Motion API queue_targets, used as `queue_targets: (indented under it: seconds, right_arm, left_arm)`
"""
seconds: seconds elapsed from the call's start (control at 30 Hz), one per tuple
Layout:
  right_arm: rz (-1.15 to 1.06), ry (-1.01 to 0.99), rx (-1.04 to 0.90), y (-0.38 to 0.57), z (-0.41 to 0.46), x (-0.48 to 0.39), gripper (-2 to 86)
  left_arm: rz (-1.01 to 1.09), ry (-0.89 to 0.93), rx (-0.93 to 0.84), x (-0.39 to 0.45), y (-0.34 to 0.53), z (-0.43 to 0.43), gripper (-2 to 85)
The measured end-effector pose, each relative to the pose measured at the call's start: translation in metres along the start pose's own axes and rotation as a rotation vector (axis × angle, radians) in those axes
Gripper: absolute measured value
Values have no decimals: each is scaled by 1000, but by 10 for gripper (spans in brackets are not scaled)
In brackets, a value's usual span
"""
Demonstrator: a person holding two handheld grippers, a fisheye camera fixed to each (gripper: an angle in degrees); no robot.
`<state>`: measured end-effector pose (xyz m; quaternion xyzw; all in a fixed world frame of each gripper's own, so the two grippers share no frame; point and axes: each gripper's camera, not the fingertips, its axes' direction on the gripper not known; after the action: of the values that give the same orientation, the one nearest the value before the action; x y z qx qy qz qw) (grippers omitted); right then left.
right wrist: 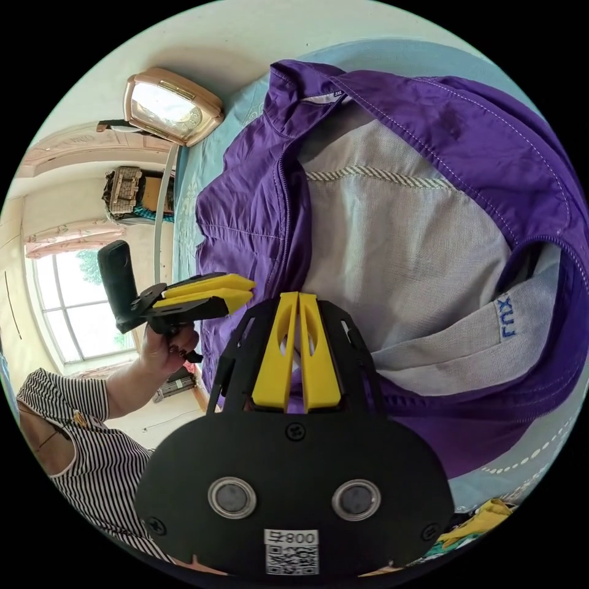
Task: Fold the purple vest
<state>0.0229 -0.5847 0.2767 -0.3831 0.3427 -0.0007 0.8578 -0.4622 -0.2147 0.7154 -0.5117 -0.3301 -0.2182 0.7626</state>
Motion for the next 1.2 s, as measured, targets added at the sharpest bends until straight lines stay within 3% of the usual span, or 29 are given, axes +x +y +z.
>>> queue_targets:
  seconds: [0.2, 0.57, 0.73, 0.83, 1.1, 1.2]
  right_arm:
    - [0, -12, 38, -5, -4, -8, 1]
    - [-64, -125, 40, -39, 17, -28, 1]
    - [-98, -198, -35, -73, 31, -30, 3]
    - [-82, -136, -74, -80, 28, -22, 3]
    - [-29, -128, 19, -99, 10, 0, 2]
    - [-49, -270, -49, -121, 25, 1, 2]
  left_arm:
    - [111, -255, -108, 30, -8, 26, 43]
    - [0, 10, 44, 28, 5, -16, 22]
    - [23, -76, 44, 37, 6, -17, 22]
    - [52, -80, 2, 42, 5, -5, 22]
    - [134, -140, 15, 69, 17, 0, 22]
    - [175, -189, 37, 78, 19, -2, 21]
